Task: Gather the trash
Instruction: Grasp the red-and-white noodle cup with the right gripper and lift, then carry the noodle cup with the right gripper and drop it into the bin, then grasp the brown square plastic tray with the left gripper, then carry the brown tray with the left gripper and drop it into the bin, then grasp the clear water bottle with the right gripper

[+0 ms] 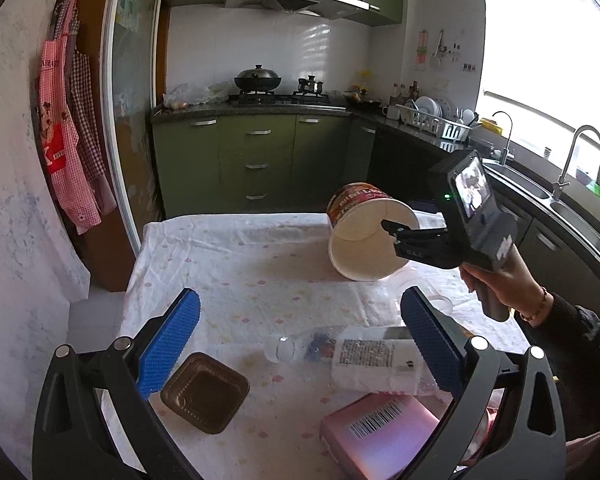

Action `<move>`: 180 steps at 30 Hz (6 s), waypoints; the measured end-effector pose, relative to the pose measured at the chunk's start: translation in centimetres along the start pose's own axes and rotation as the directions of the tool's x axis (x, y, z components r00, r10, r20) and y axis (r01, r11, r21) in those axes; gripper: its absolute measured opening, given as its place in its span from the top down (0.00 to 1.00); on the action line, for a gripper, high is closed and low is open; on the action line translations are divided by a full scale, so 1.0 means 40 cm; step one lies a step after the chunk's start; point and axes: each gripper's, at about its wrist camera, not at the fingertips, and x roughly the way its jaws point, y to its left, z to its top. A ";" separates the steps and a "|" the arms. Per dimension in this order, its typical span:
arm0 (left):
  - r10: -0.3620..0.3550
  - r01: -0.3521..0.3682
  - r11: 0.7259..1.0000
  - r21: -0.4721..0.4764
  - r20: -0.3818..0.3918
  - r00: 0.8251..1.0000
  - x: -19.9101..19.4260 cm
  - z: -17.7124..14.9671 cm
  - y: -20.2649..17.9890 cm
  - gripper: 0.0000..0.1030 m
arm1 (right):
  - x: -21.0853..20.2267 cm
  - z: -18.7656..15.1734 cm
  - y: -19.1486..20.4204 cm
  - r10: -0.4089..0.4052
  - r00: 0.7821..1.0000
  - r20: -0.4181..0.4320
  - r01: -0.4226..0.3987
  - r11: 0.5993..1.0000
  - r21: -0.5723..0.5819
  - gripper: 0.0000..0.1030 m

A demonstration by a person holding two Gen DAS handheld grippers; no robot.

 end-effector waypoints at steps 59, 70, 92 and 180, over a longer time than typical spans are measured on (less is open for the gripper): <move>-0.125 0.131 0.986 0.106 -0.065 0.990 -0.162 -0.065 -0.163 0.04 | -0.358 -0.719 -0.613 0.358 0.737 -0.574 0.197 0.698 0.689 0.57; -0.002 0.037 0.989 0.141 -0.238 0.971 -0.068 -0.038 0.000 0.04 | -0.345 -0.657 -0.531 0.392 0.744 -0.541 0.094 0.740 0.666 0.56; -0.005 0.218 0.912 0.347 -0.524 0.852 0.265 -0.166 0.161 0.04 | -0.286 -0.619 -0.465 0.429 0.719 -0.546 0.038 0.761 0.648 0.55; -0.118 0.124 0.991 0.047 -0.109 0.987 -0.289 0.022 0.038 0.09 | -0.375 -0.039 0.025 0.649 0.663 -0.374 -0.602 0.759 0.248 0.47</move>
